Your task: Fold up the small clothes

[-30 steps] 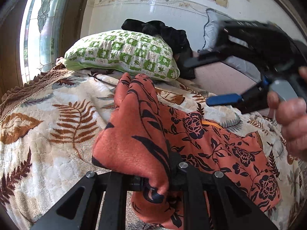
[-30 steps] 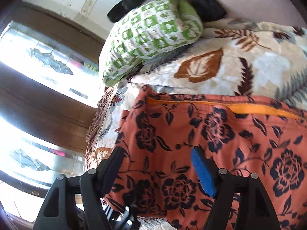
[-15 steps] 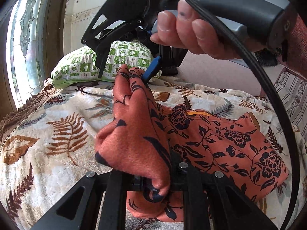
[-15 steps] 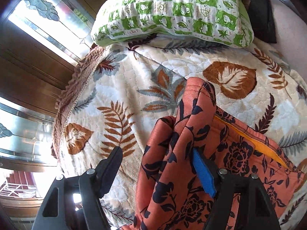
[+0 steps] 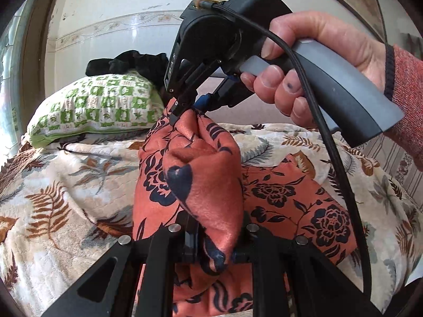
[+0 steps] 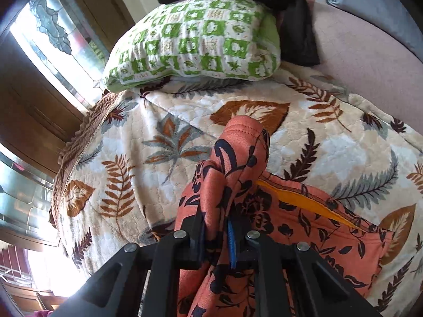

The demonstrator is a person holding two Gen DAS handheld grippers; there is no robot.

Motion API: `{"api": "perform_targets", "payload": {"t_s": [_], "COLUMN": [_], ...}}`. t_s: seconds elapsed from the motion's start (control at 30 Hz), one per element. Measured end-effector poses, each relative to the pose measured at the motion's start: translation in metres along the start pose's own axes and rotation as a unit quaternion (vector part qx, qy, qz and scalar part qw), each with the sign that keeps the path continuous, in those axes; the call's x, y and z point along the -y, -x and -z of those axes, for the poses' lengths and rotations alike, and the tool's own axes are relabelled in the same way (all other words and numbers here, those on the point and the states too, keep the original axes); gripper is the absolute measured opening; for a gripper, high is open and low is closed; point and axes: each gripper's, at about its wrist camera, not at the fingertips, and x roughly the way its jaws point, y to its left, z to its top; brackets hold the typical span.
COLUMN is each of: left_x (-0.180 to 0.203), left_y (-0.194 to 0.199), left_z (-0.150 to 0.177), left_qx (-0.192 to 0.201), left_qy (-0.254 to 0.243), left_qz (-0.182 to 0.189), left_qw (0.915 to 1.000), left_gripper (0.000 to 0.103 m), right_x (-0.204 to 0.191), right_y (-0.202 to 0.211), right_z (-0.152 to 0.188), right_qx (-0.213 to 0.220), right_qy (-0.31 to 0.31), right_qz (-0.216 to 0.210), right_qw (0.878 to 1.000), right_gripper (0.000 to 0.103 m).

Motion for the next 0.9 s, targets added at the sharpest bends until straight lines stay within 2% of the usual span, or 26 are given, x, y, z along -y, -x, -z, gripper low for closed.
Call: {"api": "perform_targets", "payload": {"t_s": [0.23,0.4,0.5,0.67,0.7,0.73,0.77,0.83,0.87,0.9], "left_x": [0.070,0.109,0.126,0.141,0.141,0.141,0.141,0.141,0.140,0.139], "left_y": [-0.026,-0.056,-0.069,-0.080,-0.079,-0.077,-0.076,-0.064,-0.055,-0.046], "left_z": [-0.020,-0.018,-0.007,0.011,0.012,0.012,0.011,0.012,0.012,0.011], "left_qx": [0.003,-0.033,-0.057,-0.085,-0.086,-0.090,-0.096,-0.095,-0.089,-0.080], "left_qy": [-0.016,-0.005,-0.014,-0.060,-0.065,-0.071,-0.079,-0.101,-0.113,-0.125], "left_qz": [0.093,0.137,0.147,0.140,0.141,0.146,0.151,0.150,0.154,0.163], "left_qw": [0.9956,0.9901,0.9875,0.9846,0.9841,0.9827,0.9806,0.9788,0.9776,0.9754], "left_gripper": [0.016,0.016,0.016,0.018,0.020,0.028,0.038,0.048,0.054,0.056], "right_x": [0.104,0.177,0.206,0.236,0.240,0.245,0.250,0.260,0.264,0.267], "right_y": [0.045,0.058,0.049,0.029,0.024,0.018,0.013,0.009,0.011,0.014], "right_z": [0.040,0.069,0.090,0.123,0.129,0.135,0.140,0.149,0.153,0.158], "right_qx": [0.045,0.056,0.042,0.035,0.032,0.027,0.026,0.030,0.032,0.031], "right_qy": [-0.080,-0.139,-0.161,-0.198,-0.203,-0.211,-0.223,-0.248,-0.258,-0.274], "right_qz": [0.013,0.019,0.030,0.025,0.028,0.027,0.018,0.001,0.002,0.010], "right_qw": [0.996,0.988,0.986,0.979,0.978,0.977,0.974,0.968,0.966,0.961], "right_gripper": [0.013,0.013,0.013,0.013,0.013,0.013,0.016,0.025,0.038,0.061]}}
